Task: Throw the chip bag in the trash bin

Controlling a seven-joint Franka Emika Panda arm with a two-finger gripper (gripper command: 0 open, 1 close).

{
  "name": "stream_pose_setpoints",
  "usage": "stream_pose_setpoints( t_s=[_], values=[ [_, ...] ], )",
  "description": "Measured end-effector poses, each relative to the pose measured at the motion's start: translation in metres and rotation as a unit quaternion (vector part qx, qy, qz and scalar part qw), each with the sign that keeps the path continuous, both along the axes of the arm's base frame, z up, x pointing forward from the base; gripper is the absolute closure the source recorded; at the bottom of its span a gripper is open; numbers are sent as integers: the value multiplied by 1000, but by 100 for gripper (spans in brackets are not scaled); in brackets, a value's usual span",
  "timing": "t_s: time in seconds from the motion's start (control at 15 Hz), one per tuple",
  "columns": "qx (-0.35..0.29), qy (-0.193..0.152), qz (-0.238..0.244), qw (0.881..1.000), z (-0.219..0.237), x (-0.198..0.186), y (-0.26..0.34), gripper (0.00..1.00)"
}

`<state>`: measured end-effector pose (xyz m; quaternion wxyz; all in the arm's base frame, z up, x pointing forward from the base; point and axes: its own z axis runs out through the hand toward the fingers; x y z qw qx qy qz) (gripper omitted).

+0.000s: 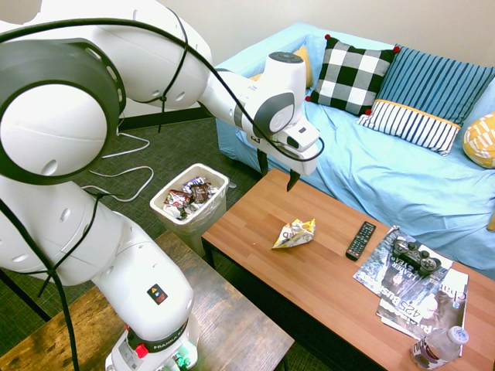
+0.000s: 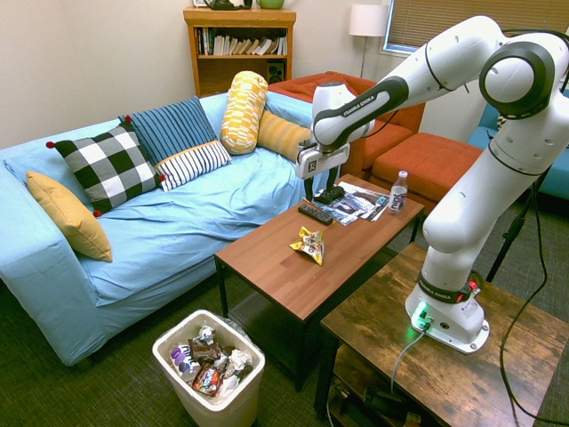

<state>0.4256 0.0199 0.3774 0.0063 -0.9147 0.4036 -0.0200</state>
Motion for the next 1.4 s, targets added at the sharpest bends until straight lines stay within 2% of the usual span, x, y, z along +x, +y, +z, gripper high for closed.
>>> stream_pose_setpoints(
  t_s=[0.2,0.47,1.0,1.4],
  values=[
    [9,-3,-12,1000,-3,4,-8,0],
    [12,8,-44,999,-34,31,-59,0],
    [40,90,-72,993,-160,107,-86,0],
    [45,131,-78,987,-222,112,-97,0]
  ],
)
